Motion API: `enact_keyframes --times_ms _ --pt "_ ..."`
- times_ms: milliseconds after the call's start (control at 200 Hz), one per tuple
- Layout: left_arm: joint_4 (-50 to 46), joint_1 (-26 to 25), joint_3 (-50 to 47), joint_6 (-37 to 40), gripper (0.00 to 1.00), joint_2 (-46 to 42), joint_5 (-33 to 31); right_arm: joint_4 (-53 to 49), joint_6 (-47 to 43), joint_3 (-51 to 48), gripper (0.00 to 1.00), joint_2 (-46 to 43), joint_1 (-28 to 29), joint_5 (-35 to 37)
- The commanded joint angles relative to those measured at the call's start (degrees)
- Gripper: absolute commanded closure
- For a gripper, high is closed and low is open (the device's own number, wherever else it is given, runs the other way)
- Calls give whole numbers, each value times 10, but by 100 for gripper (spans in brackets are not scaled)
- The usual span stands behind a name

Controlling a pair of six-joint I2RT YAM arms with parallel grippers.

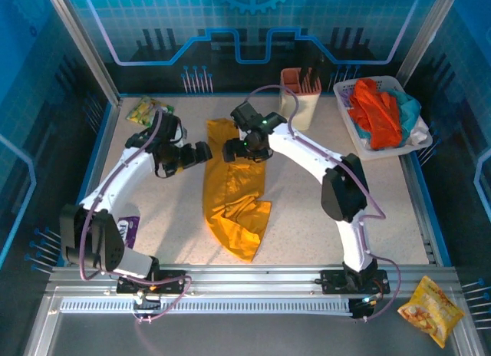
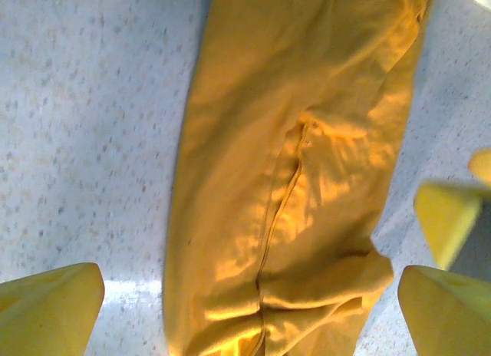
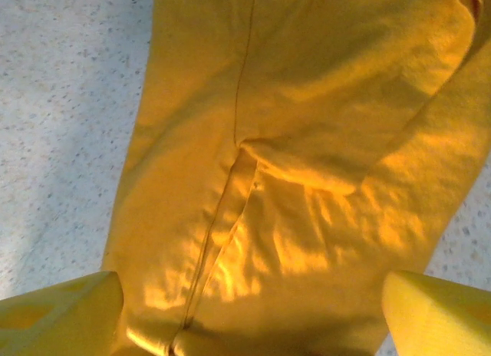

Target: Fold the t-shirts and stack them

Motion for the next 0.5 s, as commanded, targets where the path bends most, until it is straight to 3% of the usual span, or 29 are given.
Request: enact_keyframes --times_ms 0,240,495 --pt "8 4 -57 -20 1 -54 7 -62 -23 60 12 50 -5 14" --pt "22 3 -163 -46 1 -122 23 -78 2 162 16 172 -25 21" --pt "37 -6 -227 -61 1 -131 82 -96 -2 264 16 265 -45 42"
